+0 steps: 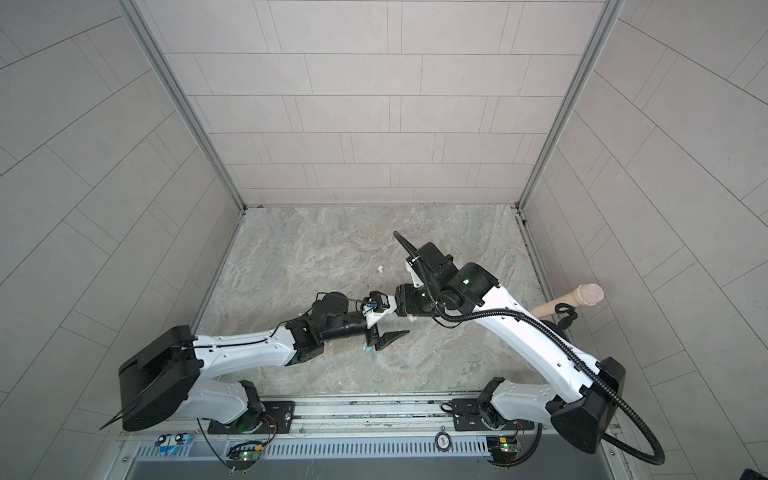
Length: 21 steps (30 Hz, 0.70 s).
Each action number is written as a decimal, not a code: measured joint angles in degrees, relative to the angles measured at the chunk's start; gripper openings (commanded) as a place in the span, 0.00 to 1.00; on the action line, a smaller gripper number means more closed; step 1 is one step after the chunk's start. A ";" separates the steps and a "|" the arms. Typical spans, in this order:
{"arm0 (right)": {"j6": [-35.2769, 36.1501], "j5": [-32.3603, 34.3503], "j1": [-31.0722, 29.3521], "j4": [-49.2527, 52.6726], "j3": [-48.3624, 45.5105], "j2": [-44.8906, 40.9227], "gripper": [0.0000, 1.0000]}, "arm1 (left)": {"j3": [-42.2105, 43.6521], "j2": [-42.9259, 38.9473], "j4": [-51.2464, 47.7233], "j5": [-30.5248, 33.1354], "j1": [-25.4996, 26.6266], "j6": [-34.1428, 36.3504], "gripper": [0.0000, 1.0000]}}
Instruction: Insert the wireless bluetooth earbuds into the charging case
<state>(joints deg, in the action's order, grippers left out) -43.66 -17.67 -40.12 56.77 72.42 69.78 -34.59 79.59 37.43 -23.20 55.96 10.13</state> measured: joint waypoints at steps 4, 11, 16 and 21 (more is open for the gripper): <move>-0.59 -0.11 -0.63 0.09 0.00 0.00 0.47 | 0.00 0.00 0.61 0.31 -0.02 0.04 0.81; -2.10 -0.13 -1.25 0.09 0.00 -0.09 0.47 | 0.00 -0.20 0.92 0.37 -0.11 0.15 0.75; -2.82 -0.13 -1.51 0.09 0.00 -0.11 0.47 | 0.00 -0.24 0.90 0.26 -0.24 0.46 0.72; -3.34 -0.13 -1.64 0.09 0.00 -0.15 0.47 | 0.00 -0.33 0.87 0.17 -0.24 0.46 0.72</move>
<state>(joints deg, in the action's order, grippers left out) -47.00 -17.80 -41.76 56.86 72.42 69.63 -34.59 79.26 38.30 -23.03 55.72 10.59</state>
